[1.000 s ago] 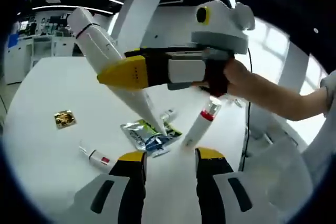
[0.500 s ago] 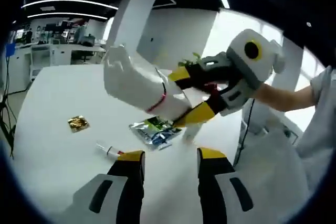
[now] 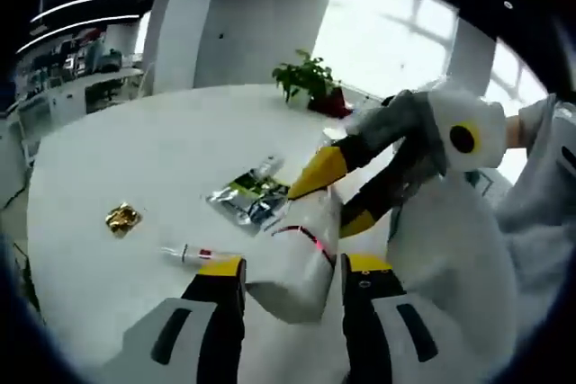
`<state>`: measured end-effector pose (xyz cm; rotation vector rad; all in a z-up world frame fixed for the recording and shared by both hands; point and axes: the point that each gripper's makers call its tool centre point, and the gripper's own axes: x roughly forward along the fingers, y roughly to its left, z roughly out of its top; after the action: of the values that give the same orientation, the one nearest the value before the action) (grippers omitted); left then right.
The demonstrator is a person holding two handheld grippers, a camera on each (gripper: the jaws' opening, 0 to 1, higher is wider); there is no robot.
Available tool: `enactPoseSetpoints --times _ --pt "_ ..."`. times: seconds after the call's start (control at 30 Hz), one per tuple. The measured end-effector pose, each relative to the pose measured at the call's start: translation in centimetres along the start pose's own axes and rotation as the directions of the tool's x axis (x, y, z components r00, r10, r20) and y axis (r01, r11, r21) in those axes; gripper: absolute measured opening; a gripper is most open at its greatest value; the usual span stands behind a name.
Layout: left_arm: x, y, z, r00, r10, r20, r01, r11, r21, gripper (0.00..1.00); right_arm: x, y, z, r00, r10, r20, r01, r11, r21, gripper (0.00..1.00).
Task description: Arrange the skincare products in the storage area until every visible bottle or jar stands upright without overlapping.
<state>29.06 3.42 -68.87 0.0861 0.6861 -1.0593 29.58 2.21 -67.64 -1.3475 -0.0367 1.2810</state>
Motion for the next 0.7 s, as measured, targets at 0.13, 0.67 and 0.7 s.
enactPoseSetpoints --times 0.13,0.67,0.7 --pt "1.5 0.1 -0.8 0.994 -0.003 -0.112 0.014 0.995 0.096 0.36 0.0 1.1 -0.2 0.999 0.005 -0.038 -0.008 0.997 -0.073 0.23" --pt "5.4 -2.4 -1.0 0.964 -0.077 -0.253 0.109 0.987 0.115 0.3 -0.6 3.7 -0.6 0.995 -0.01 -0.101 -0.026 0.937 -0.347 0.23" --pt "5.5 -2.6 -1.2 0.962 -0.079 -0.26 0.111 0.987 0.113 0.29 -0.6 3.7 -0.5 0.994 -0.016 -0.104 -0.025 0.925 -0.379 0.23"
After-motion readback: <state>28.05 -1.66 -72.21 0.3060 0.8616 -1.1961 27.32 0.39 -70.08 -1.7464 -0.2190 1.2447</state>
